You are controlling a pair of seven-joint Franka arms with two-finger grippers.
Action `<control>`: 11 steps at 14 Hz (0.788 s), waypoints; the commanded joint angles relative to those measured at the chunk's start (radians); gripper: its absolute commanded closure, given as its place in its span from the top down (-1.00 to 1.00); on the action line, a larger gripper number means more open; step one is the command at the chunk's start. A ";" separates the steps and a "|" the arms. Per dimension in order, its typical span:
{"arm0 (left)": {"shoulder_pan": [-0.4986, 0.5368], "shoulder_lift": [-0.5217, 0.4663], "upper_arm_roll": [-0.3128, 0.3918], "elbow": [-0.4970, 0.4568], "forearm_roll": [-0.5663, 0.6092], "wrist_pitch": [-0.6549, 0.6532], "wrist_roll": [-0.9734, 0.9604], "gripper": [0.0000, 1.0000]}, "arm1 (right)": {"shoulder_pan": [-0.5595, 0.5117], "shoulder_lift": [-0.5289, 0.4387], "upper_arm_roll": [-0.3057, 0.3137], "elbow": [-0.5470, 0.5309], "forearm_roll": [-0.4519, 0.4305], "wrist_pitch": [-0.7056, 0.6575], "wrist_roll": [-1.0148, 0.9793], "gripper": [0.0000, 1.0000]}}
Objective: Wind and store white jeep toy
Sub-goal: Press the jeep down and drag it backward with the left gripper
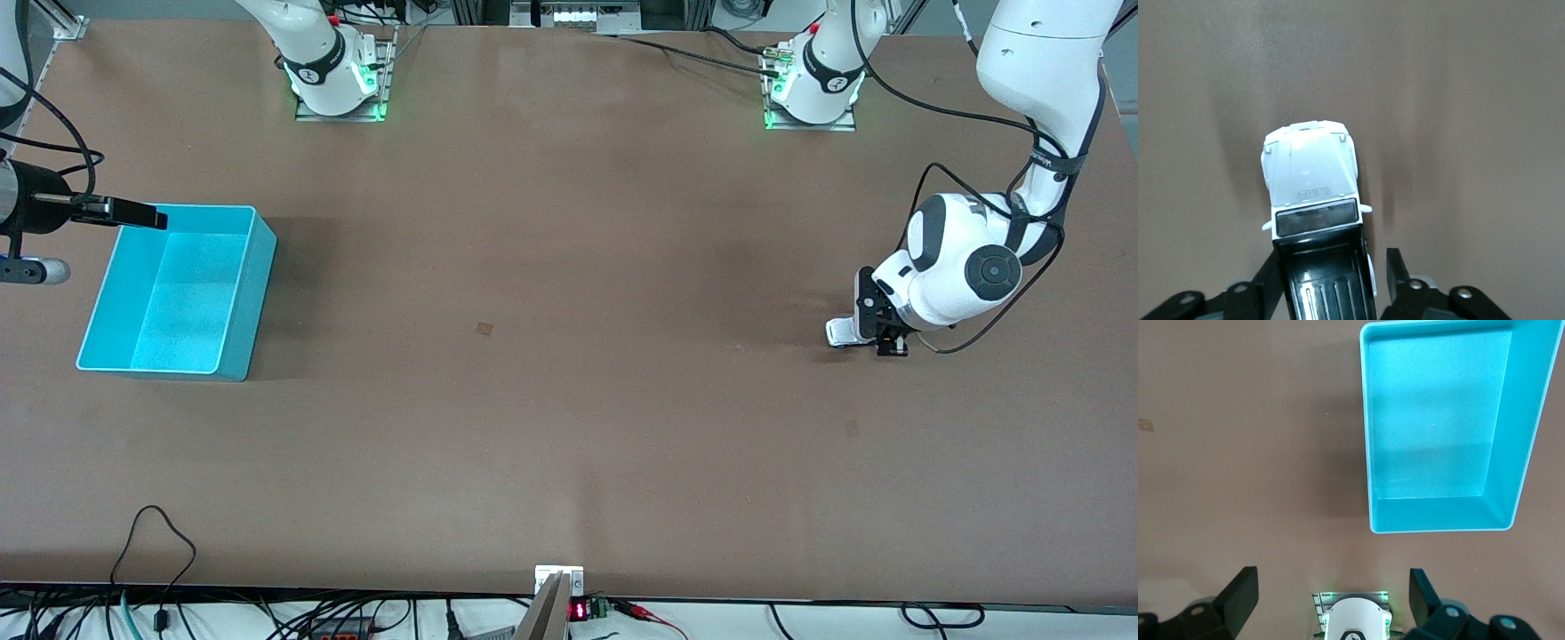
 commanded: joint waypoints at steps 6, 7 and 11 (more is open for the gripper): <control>0.013 -0.037 -0.008 -0.009 0.016 -0.008 0.020 -0.29 | -0.011 0.006 0.003 0.014 0.022 -0.014 -0.016 1.00; 0.013 -0.040 -0.008 -0.013 0.016 -0.008 0.014 -0.31 | -0.011 0.006 0.004 0.014 0.022 -0.013 -0.016 1.00; 0.011 -0.062 -0.016 -0.032 0.016 -0.009 0.001 -0.37 | -0.011 0.020 0.003 0.016 0.086 -0.007 -0.013 1.00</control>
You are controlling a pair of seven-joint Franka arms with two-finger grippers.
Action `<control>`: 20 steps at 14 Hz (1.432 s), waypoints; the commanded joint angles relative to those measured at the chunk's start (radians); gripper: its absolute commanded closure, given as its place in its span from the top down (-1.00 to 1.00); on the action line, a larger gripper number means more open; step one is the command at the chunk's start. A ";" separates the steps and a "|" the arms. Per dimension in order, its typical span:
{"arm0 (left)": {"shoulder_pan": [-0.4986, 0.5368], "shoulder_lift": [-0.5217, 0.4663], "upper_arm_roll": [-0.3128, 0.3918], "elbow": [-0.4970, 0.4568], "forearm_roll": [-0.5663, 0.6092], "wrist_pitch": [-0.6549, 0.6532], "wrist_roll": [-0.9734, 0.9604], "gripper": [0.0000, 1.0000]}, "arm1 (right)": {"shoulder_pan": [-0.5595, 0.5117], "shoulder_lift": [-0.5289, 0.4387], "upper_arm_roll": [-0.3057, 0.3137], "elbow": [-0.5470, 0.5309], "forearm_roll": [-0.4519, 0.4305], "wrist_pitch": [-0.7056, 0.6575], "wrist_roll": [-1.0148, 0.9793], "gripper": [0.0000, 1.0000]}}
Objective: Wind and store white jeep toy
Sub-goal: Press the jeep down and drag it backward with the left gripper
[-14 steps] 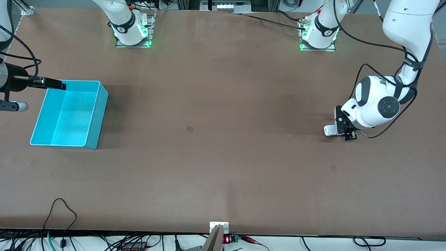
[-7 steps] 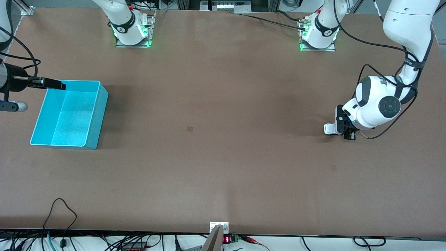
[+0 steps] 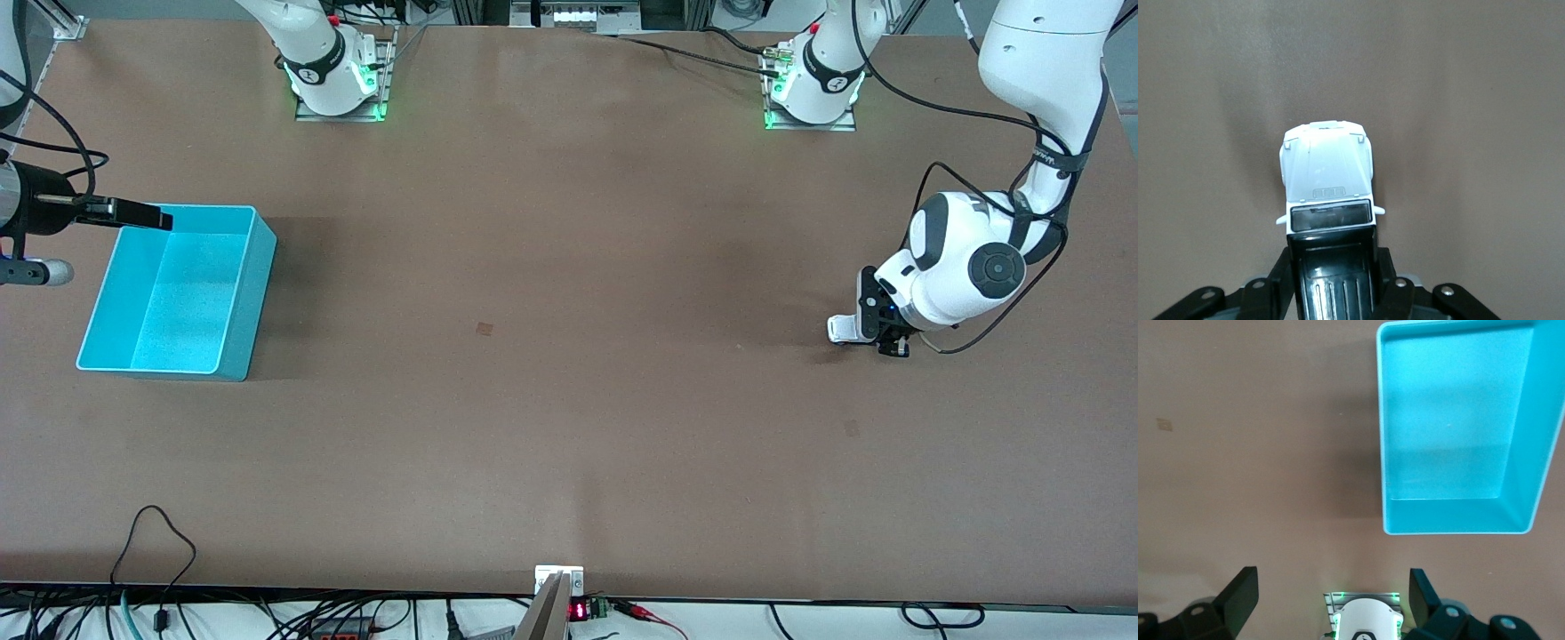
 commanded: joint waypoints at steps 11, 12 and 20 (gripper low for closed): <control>0.011 -0.015 -0.029 -0.037 0.023 0.006 -0.049 -0.38 | -0.009 0.014 0.003 0.016 0.028 -0.004 -0.016 1.00; 0.011 -0.011 -0.029 -0.037 0.023 0.006 -0.046 -0.38 | -0.009 0.014 0.003 0.016 0.027 -0.004 -0.016 1.00; 0.028 0.016 -0.029 -0.031 0.060 0.036 -0.045 -0.39 | -0.011 0.014 0.003 0.016 0.027 -0.004 -0.017 1.00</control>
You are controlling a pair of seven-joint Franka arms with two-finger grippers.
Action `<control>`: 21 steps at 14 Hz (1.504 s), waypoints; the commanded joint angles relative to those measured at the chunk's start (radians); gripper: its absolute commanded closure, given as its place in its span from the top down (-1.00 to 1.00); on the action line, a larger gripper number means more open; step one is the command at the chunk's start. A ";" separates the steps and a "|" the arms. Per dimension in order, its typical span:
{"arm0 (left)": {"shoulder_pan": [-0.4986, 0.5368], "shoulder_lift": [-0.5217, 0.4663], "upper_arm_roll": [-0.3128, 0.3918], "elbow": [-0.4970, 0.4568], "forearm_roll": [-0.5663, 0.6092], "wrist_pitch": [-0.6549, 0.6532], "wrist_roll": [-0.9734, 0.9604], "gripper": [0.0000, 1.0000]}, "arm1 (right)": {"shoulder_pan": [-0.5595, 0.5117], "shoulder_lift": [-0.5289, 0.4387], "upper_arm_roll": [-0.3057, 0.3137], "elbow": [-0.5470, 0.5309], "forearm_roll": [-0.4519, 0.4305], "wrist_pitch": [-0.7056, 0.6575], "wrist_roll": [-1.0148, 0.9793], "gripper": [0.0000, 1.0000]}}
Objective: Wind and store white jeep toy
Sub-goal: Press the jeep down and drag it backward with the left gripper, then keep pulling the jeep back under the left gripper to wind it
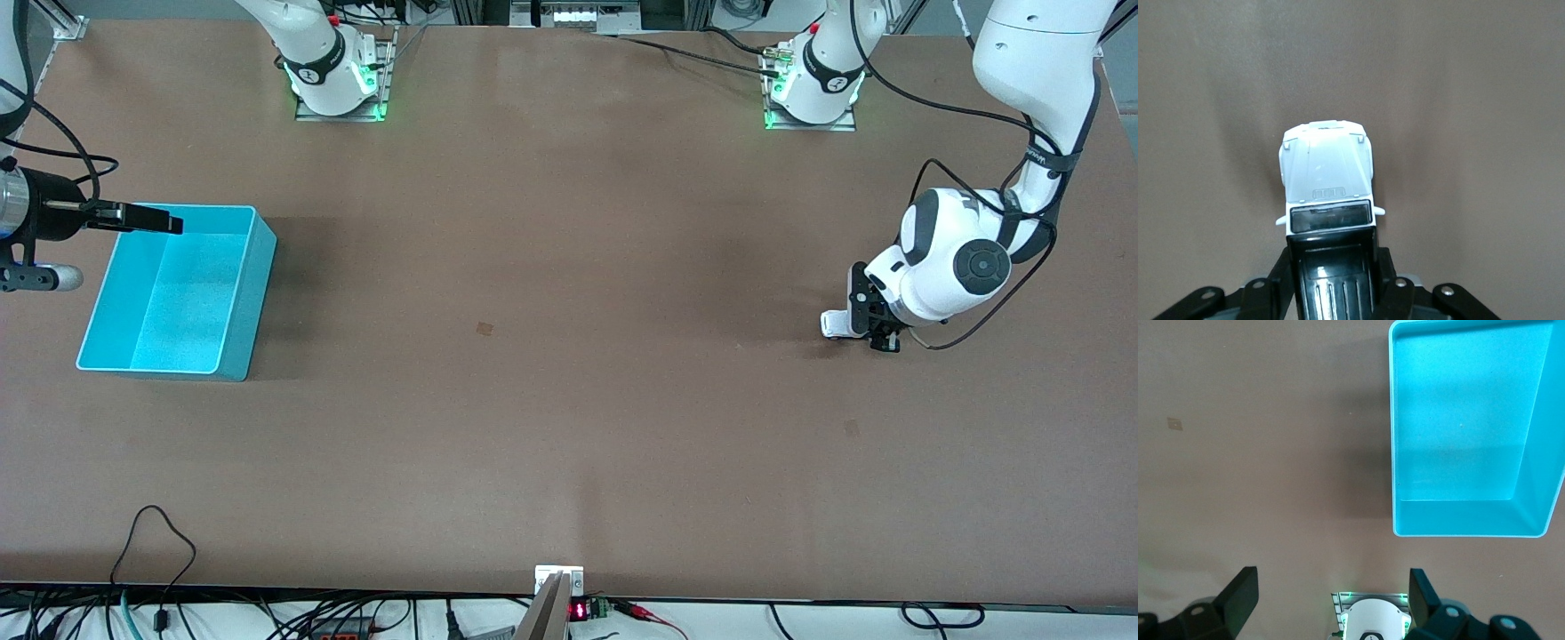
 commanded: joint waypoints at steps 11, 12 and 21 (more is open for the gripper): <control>0.120 0.077 -0.010 0.008 0.100 0.037 -0.003 -0.46 | -0.009 0.004 0.003 0.016 0.009 -0.005 -0.019 1.00; 0.133 0.079 -0.010 0.008 0.102 0.037 -0.001 -0.46 | -0.009 0.004 0.003 0.016 0.009 -0.007 -0.019 1.00; 0.228 0.123 -0.010 0.043 0.168 0.037 0.002 -0.48 | -0.006 0.004 0.003 0.016 0.007 -0.007 -0.019 1.00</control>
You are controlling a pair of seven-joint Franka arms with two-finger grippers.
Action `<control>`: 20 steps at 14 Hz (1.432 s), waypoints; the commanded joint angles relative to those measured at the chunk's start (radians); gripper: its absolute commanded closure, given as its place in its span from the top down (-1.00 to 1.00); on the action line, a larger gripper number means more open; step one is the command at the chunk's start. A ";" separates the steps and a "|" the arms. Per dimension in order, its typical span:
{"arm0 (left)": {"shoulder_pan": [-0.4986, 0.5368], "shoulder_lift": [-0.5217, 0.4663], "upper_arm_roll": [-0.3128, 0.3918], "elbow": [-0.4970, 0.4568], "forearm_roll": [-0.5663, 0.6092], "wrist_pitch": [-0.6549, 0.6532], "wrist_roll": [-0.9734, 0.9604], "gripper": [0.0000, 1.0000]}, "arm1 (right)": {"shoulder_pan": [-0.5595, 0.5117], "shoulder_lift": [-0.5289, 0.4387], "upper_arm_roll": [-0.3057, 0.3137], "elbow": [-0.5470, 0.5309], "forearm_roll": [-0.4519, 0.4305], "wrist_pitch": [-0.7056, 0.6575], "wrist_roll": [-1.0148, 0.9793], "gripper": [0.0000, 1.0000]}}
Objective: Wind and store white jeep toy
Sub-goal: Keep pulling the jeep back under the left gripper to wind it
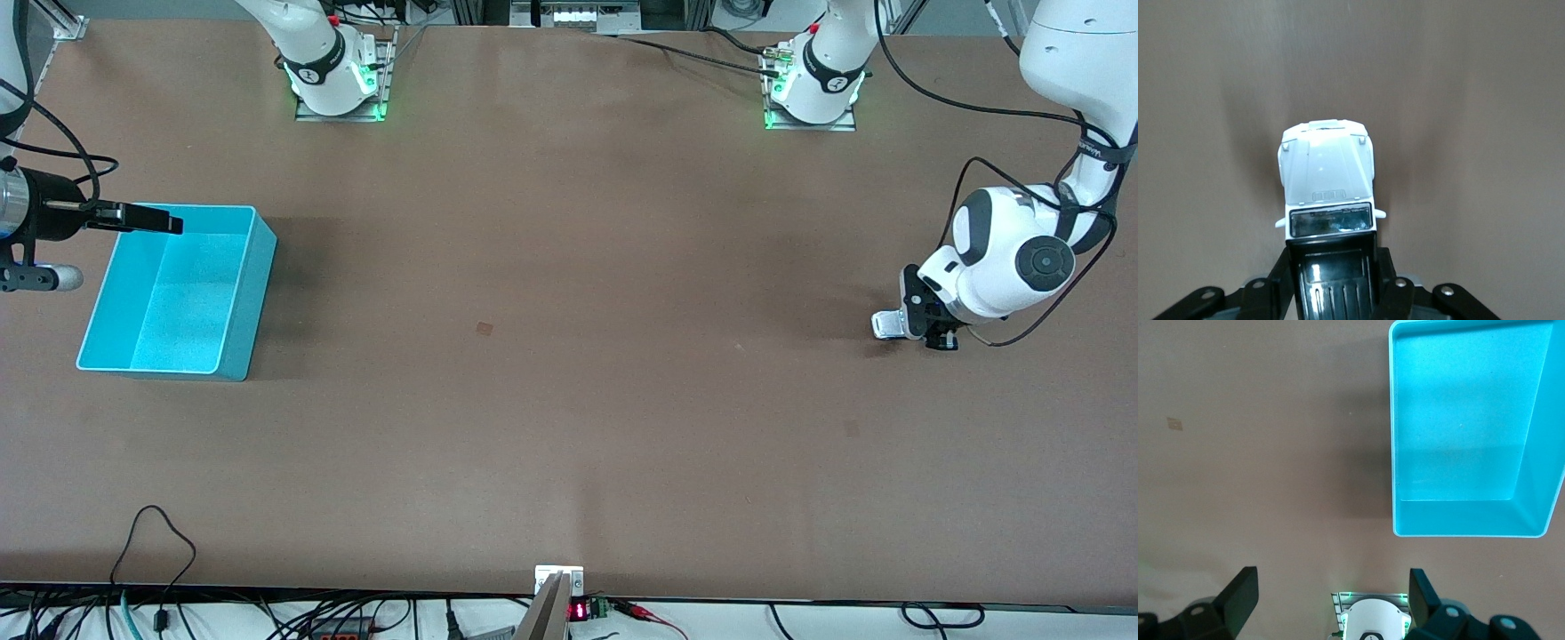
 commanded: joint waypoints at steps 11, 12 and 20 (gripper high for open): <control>0.161 0.152 -0.008 0.095 0.076 0.017 0.111 -0.49 | -0.003 0.002 0.004 0.016 0.007 -0.008 -0.019 1.00; 0.161 0.152 -0.008 0.095 0.076 0.017 0.120 -0.48 | -0.003 0.002 0.004 0.016 0.007 -0.010 -0.019 1.00; 0.218 -0.023 -0.158 0.089 0.058 -0.101 0.126 1.00 | -0.004 0.002 0.004 0.014 0.007 -0.015 -0.019 1.00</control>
